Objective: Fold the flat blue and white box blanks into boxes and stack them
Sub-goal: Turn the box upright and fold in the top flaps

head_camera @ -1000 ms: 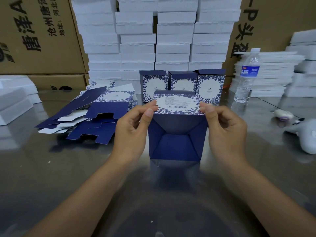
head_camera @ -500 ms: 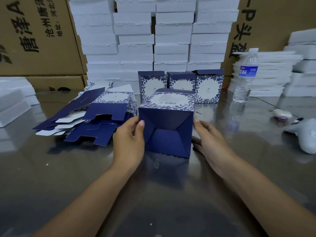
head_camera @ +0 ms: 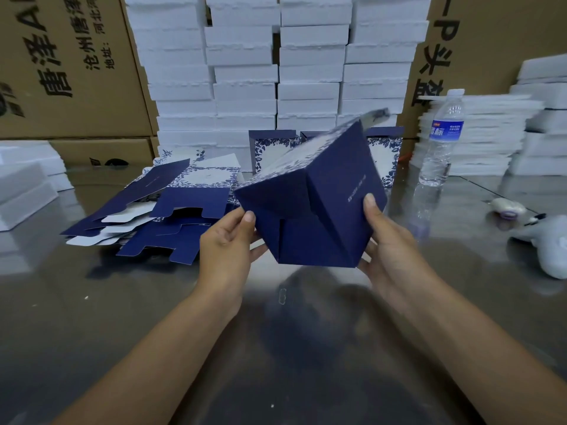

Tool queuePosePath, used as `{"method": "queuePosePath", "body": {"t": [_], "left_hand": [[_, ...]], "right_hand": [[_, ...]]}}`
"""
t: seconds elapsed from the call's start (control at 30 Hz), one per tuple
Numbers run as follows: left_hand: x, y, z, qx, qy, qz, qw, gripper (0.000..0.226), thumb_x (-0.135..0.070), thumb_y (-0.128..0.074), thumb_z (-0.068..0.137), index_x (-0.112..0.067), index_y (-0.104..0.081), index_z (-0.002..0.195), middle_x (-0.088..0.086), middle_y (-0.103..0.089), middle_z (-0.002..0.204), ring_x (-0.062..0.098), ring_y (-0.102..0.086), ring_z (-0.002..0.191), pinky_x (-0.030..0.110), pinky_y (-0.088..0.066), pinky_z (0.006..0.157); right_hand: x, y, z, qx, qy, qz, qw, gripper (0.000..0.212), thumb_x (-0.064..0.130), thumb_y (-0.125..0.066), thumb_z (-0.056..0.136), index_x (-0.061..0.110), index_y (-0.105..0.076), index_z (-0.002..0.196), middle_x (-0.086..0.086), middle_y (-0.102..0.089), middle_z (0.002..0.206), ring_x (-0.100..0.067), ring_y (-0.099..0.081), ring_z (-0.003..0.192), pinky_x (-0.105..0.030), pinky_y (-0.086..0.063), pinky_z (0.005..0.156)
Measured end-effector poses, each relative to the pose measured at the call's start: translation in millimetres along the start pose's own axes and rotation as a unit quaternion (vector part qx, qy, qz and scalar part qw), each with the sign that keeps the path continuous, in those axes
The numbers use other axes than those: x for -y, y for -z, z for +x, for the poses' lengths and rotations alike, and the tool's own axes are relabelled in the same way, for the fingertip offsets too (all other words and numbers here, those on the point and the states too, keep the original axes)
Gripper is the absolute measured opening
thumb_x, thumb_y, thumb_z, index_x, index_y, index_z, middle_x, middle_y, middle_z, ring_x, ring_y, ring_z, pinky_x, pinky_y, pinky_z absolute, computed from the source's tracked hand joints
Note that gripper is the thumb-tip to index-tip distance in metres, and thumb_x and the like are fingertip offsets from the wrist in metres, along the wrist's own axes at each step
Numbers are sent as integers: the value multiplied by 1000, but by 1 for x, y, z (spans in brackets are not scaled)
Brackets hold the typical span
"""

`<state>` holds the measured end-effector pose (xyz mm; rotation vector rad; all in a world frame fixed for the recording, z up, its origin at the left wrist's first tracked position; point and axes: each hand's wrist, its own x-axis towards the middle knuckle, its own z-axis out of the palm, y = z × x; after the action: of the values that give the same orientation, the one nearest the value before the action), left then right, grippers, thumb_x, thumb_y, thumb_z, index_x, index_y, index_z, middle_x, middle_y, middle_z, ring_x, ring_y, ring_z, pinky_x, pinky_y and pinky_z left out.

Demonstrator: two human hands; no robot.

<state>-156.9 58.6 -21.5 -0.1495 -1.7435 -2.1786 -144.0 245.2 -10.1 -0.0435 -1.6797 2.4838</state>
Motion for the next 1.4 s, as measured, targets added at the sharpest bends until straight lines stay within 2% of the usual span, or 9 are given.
{"method": "queuePosePath", "body": {"t": [0.13,0.4,0.53,0.67,0.87,1.0,1.17,1.3,1.4], "left_hand": [[0,3,3,29,61,-77,995,24,-17,-44,100,-18,-69,97,-3,-73,96,11,-69,84,23,-57,71],[-1,-2,-1,70,147,-164,973,22,-22,-46,98,-19,-67,104,-2,-73,100,14,-71,88,27,-59,73],[1,-3,-2,48,186,-175,966,24,-19,-45,99,-15,-64,113,2,-70,113,24,-66,106,35,-54,87],[2,-3,-2,45,183,-149,971,23,-18,-44,100,-19,-66,106,-3,-73,105,16,-70,94,27,-57,72],[-1,-3,-3,7,165,-110,980,18,-21,-50,98,-18,-66,106,-2,-73,100,12,-72,83,23,-56,63],[-5,-7,0,-97,82,-20,992,23,-34,-49,97,-18,-55,112,-2,-66,106,9,-65,90,24,-50,70],[-10,-8,-5,-59,-110,62,990,53,-55,-58,84,-32,-36,126,-21,-48,123,-13,-48,112,9,-37,91],[-10,-9,-17,55,-204,138,968,93,-81,-60,58,-55,-15,135,-35,-26,139,-8,-29,134,0,-27,99],[-12,-12,-21,89,-287,174,938,99,-70,-69,60,-61,-6,136,-27,-17,149,4,-22,141,26,-28,113]], "right_hand": [[5,-1,-2,44,-18,93,995,37,53,-61,73,29,-66,100,9,-72,94,-9,-69,85,-30,-56,68],[2,-12,-8,112,-83,64,988,104,74,-77,24,35,-58,119,4,-68,115,-17,-65,105,-49,-48,90],[4,-11,-9,132,-70,96,984,71,69,-75,42,34,-67,103,0,-68,116,-18,-65,105,-51,-49,88],[8,-10,-10,133,-66,131,980,88,64,-84,12,39,-67,95,-2,-68,113,-29,-62,110,-60,-45,91],[12,-10,-12,123,-64,130,982,108,52,-91,18,30,-57,118,-8,-64,120,-30,-62,107,-54,-50,87],[12,-8,-8,69,13,84,994,98,43,-76,57,35,-29,143,2,-65,112,-21,-65,97,-44,-57,76],[6,-8,-8,-18,202,-44,978,113,48,-82,43,55,-17,135,13,-54,130,-1,-61,108,-36,-54,87],[2,-11,-15,-42,357,-228,905,126,55,-84,45,58,0,139,9,-29,149,5,-40,128,-37,-46,99],[-3,-12,-18,-25,443,-353,824,129,62,-81,50,46,6,144,-2,-17,152,-16,-24,141,-50,-37,106]]}}
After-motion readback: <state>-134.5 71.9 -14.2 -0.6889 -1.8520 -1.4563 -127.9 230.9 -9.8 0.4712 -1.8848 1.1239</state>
